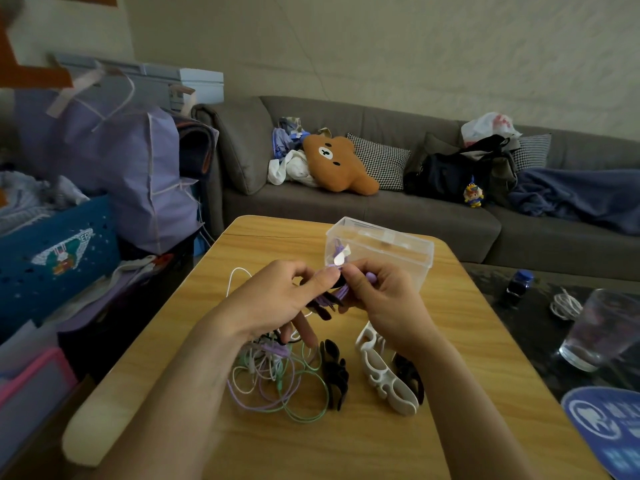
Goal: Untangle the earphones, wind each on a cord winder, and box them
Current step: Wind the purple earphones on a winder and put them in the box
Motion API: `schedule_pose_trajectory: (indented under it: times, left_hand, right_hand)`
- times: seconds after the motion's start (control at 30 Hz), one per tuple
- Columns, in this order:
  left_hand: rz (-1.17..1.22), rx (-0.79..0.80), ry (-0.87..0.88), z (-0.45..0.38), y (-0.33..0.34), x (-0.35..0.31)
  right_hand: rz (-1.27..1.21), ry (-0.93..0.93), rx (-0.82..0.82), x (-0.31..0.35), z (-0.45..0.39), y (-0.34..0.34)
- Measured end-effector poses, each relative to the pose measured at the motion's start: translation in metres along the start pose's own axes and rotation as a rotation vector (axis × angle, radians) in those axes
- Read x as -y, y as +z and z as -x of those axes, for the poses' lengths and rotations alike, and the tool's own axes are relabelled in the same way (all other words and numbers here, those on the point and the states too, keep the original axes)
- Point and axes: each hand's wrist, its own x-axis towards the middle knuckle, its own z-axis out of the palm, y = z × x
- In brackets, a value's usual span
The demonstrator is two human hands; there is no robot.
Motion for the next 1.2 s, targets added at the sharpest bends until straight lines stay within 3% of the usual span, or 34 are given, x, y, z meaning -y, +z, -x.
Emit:
schedule_pose_trajectory:
  times: [0.23,0.47,0.73,0.9,1.03,1.13,1.2]
  left_hand:
    - [0.083,-0.072,0.086,-0.003,0.003,0.006]
    - [0.284,-0.079,0.105,-0.008,0.008,0.008]
    - [0.331,-0.035,0.066,-0.01,0.013,0.007]
    - [0.381,-0.061,0.081,-0.008,0.016,0.001]
    - [0.329,-0.132,0.05,-0.011,0.018,0.004]
    - [0.261,-0.166,0.061,-0.012,0.019,0.007]
    - [0.189,-0.188,0.075,-0.014,0.019,0.008]
  right_hand:
    - [-0.224,0.065,0.048,0.0,-0.001,0.005]
    - [-0.45,0.098,-0.013,0.0,-0.005,0.018]
    - [0.006,-0.07,-0.18,0.005,-0.005,0.012]
    - [-0.081,-0.16,-0.144,0.014,0.003,0.009]
    - [0.347,-0.368,-0.248,0.011,0.002,0.01]
    - [0.519,-0.515,-0.352,0.005,-0.001,0.012]
    - [0.554,-0.497,-0.352,0.005,-0.002,0.013]
